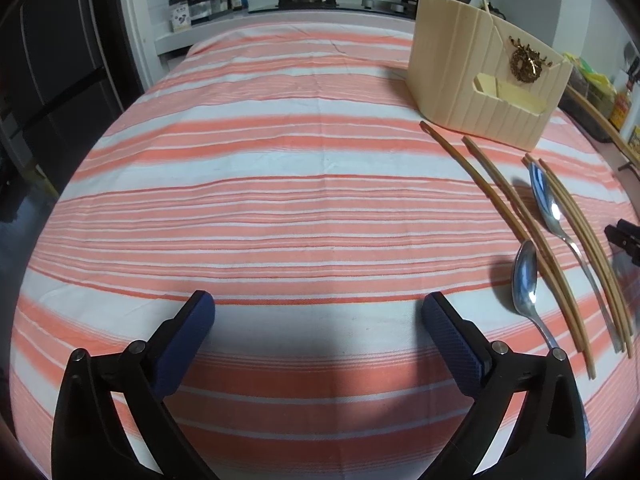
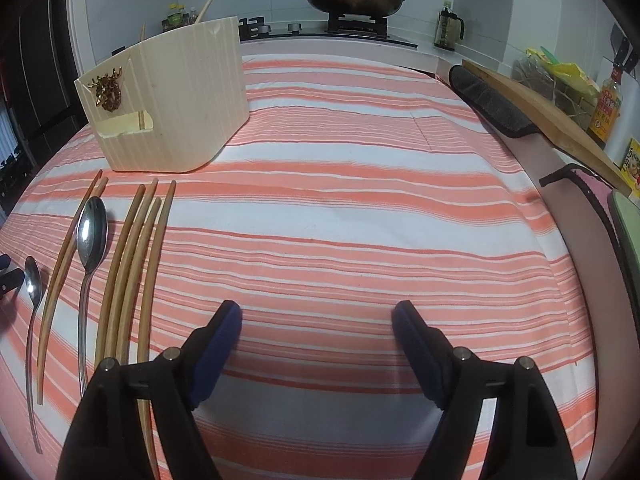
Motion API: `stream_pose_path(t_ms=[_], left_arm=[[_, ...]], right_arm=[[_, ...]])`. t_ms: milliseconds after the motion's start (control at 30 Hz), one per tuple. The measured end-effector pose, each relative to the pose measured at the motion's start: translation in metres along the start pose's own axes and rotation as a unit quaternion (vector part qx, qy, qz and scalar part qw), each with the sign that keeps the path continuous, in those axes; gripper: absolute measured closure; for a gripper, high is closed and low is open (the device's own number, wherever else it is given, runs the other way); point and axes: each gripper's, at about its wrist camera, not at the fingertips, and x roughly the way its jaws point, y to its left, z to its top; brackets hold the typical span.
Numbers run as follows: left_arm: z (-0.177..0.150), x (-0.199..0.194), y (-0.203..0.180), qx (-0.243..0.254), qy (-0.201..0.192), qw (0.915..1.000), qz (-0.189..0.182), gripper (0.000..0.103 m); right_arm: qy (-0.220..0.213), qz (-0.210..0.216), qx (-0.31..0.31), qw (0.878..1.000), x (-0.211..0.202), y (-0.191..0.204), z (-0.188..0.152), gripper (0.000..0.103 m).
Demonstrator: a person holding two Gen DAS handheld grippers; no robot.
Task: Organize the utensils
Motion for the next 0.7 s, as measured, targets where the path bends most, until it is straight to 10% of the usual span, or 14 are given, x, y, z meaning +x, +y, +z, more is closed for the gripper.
stream_pose_path(t_ms=[700], left_arm=[[0.0005, 0.0007, -0.0026, -0.001, 0.000, 1.0000, 0.002, 0.001]], right_arm=[[0.000, 0.000, 0.000, 1.000, 0.0012, -0.0054, -0.0001, 0.022]])
